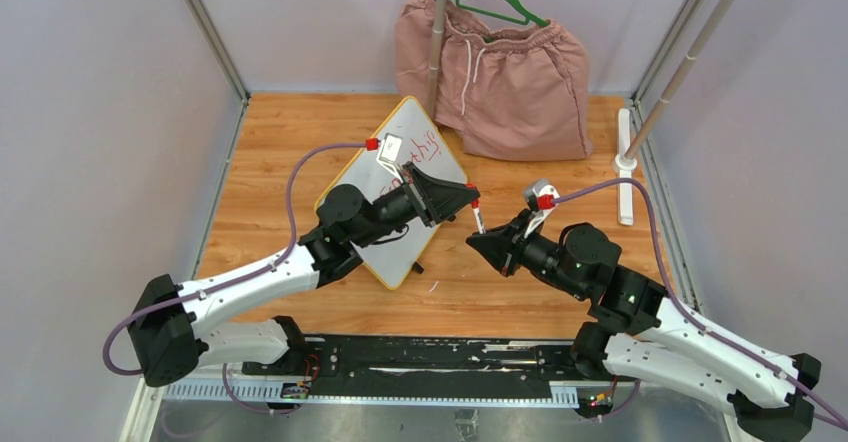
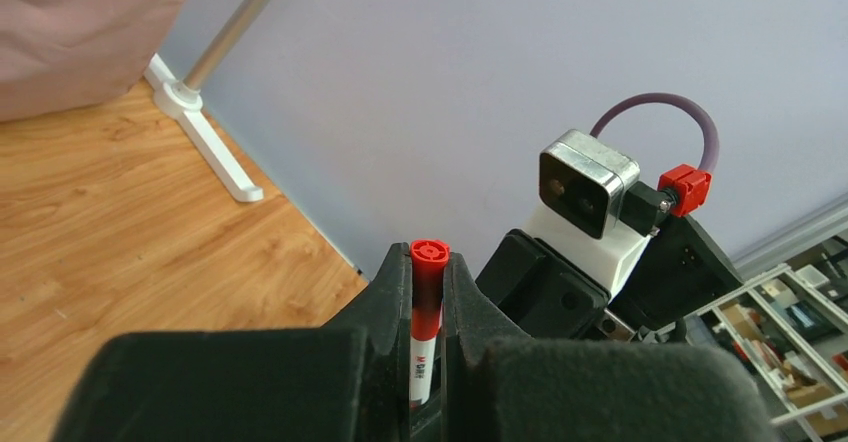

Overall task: Write a sentence on the whiteboard
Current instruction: Close the whiteboard marker at the center of the board.

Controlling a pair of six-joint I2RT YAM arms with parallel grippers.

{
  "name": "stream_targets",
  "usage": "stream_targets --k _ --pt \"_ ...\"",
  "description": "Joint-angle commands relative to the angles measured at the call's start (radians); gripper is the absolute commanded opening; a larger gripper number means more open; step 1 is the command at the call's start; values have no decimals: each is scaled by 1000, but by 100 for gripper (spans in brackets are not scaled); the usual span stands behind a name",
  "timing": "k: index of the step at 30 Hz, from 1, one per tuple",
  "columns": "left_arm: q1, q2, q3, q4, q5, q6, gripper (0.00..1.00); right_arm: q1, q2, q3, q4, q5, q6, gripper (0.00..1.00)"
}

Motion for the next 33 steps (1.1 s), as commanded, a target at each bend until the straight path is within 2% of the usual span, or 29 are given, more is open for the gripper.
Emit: stream_targets --k 1,9,14,19,23,28,33 --pt "-71 -15 0 -18 70 43 0 13 24 47 35 40 0 0" --pt "-95 -17 -19 -30 81 56 0 13 27 57 45 78 -12 0" --pt "-95 -47 -16 -76 20 86 0 12 33 63 45 -8 -30 0" --pt "-91 -90 7 -148 -48 152 0 13 36 104 -17 -124 -26 31" --pt "-85 -105 13 -178 -68 176 0 13 24 111 -36 -148 -21 43" --pt "-82 -126 11 -184 -73 171 0 13 5 124 -85 -121 -15 43" --pt "-81 -143 3 -184 -75 162 0 13 5 118 -111 -110 6 36"
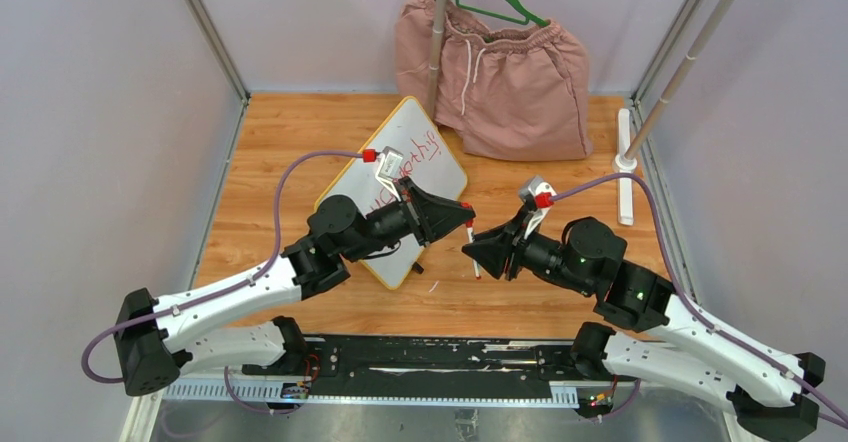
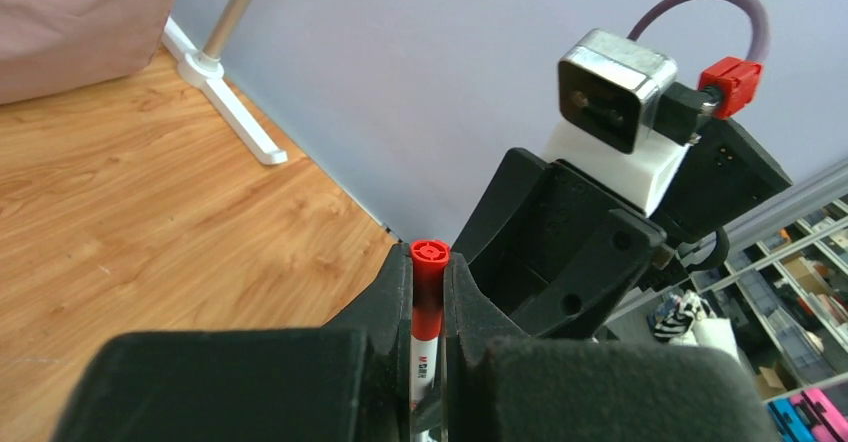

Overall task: Write a sentence on the whiteboard
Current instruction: Close the whiteboard marker at the center of the board.

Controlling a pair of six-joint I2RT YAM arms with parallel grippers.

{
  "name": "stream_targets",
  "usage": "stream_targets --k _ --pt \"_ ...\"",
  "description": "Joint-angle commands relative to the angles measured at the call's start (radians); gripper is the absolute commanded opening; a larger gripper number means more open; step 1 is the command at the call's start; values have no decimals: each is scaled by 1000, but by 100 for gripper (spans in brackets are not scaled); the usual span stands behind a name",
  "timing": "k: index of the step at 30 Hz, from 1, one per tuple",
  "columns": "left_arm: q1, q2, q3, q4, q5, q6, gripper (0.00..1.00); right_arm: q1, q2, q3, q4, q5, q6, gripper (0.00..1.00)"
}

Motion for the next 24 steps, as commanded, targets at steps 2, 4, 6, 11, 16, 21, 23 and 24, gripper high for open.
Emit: stream_targets --k 2,4,6,11,16,21,23,24 --pt "0 -29 -1 7 -2 2 0 7 -6 20 -19 7 35 31" --pt "1 -28 -3 7 8 -8 0 7 1 22 -14 11 45 26" --pt "1 -27 -8 7 17 -17 0 7 10 29 -11 17 49 20" --pt "0 -32 -34 7 13 -20 0 7 33 51 1 16 56 6" --pt "0 -70 -79 -2 -33 -12 30 7 32 65 -11 31 25 0" --pt "1 -119 -103 -82 -112 9 77 7 43 85 -32 62 10 0" --pt "0 -141 -97 -127 -152 26 99 7 51 90 -29 61 6 0" --pt "0 -151 -90 -157 -175 37 100 7 54 94 -31 63 3 0"
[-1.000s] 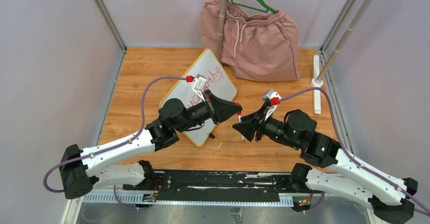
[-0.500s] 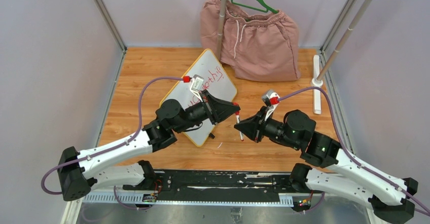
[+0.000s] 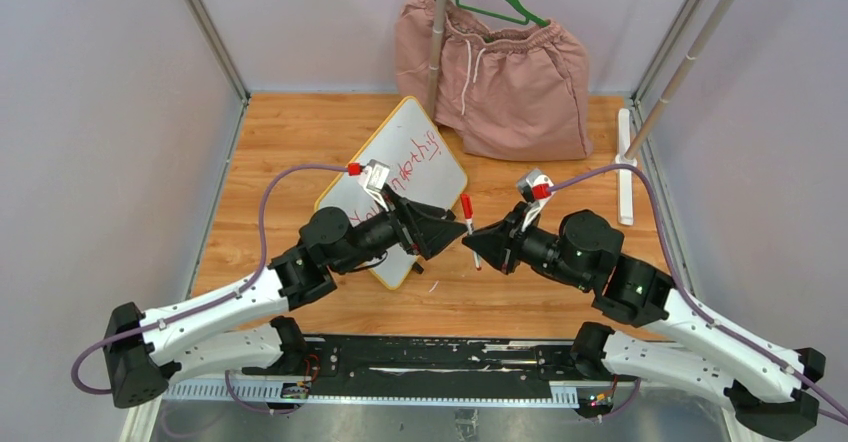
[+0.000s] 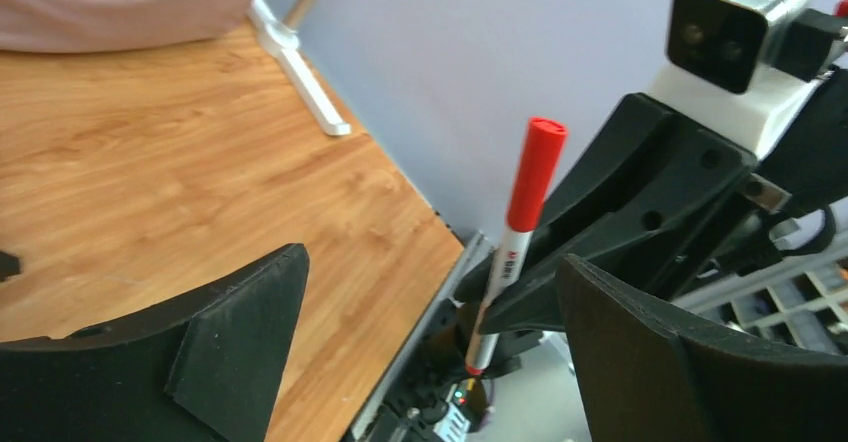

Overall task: Write a sentence on the whiteboard
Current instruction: Close the whiteboard marker at the center of the board, then place the whiteboard marker at the center of the board.

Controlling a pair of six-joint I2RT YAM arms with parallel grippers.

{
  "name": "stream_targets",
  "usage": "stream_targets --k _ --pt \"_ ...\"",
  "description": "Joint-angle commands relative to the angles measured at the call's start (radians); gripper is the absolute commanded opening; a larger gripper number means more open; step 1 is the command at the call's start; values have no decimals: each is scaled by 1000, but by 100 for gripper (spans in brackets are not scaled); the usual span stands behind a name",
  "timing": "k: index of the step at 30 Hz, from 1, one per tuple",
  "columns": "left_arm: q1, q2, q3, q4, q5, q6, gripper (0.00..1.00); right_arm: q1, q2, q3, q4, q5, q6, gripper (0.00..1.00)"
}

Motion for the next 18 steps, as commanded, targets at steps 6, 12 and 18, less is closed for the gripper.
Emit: stream_targets --k 6,12,18 --pt "-1 -158 79 -376 -358 161 100 7 -13 59 -55 91 -70 0" --pt "-1 -253 148 -611 -666 305 100 8 -126 -5 -184 266 -96 0" --pt "-1 -328 150 -651 -778 482 100 7 -231 -40 -314 407 -57 0"
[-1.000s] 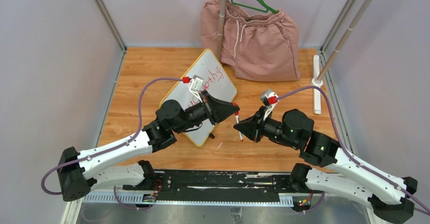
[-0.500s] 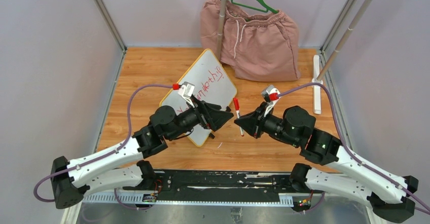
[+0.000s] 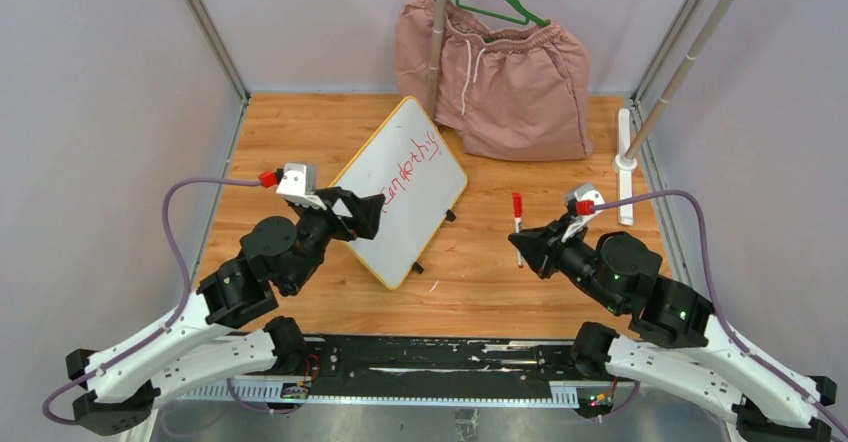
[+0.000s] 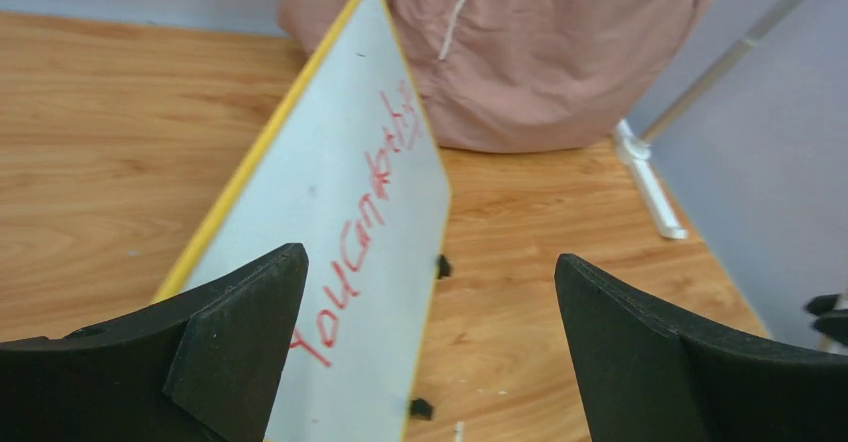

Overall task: Write a sentence on the whiteboard
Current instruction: Place the whiteboard marker at the center of the board.

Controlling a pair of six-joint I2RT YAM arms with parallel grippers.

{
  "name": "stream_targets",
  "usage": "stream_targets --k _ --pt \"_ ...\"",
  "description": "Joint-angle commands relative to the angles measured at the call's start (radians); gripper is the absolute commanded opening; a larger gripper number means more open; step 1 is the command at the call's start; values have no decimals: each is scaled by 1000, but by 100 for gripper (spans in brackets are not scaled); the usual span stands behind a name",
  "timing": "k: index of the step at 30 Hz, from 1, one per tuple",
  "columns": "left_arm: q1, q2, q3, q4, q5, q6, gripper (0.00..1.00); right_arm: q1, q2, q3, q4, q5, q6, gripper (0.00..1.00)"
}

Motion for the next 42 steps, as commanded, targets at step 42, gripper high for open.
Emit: stream_targets --k 42 --pt "-1 -474 -241 0 -196 376 100 -618 824 -39 -80 -303 77 0"
